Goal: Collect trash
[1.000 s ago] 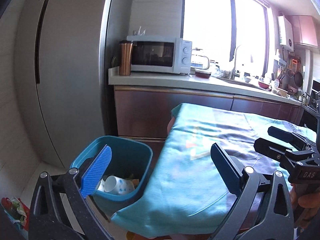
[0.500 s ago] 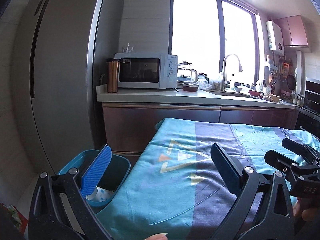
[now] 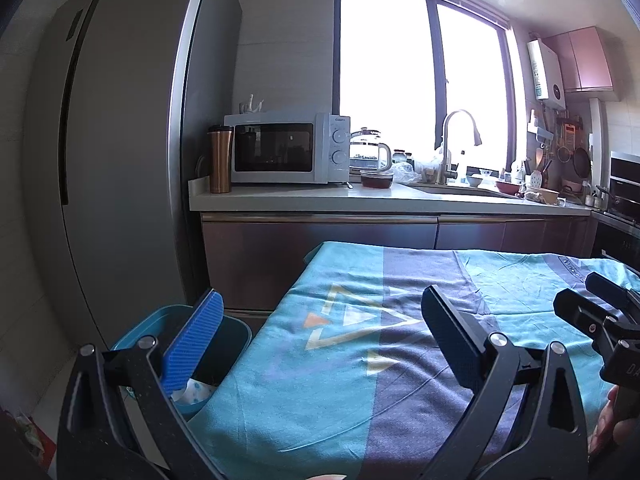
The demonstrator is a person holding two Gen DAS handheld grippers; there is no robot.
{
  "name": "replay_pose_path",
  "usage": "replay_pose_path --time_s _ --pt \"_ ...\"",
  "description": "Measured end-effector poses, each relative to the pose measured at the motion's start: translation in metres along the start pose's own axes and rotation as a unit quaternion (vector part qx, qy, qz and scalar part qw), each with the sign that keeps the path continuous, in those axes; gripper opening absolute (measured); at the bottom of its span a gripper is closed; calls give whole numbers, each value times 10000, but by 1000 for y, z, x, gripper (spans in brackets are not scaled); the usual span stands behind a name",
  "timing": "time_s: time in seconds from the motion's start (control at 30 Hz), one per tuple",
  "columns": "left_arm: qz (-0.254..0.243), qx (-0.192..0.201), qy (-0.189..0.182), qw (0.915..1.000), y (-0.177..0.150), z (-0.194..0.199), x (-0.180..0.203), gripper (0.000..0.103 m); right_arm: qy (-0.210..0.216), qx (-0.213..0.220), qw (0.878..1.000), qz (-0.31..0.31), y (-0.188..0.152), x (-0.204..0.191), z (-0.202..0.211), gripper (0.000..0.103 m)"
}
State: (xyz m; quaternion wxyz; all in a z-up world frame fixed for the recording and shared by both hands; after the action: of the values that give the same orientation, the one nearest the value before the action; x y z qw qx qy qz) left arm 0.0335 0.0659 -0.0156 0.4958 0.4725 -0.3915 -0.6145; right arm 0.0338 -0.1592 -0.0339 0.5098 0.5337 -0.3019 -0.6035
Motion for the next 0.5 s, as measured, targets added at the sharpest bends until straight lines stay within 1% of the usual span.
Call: replay_pose_path --time_s 0.23,0.5 --pt "-37 8 6 10000 1 -5 6 98 -39 87 9999 -86 5 8 2 96" --pt "-50 7 10 10000 1 -6 8 98 -51 70 9999 -94 5 12 1 96"
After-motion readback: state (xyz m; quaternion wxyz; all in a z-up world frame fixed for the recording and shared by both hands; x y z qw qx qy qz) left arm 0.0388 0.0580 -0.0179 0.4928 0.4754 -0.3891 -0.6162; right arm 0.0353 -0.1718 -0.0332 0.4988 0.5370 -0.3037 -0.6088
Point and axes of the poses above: each gripper's, at about its wrist camera, not at the fingertips, and z roughly against the way its jaws point, x to its right, y to its top, the point moved 9 cm from there along -z, roughly the way its jaws point, and after that the axes turned 12 degrees about -z, right-handed, at the moved point
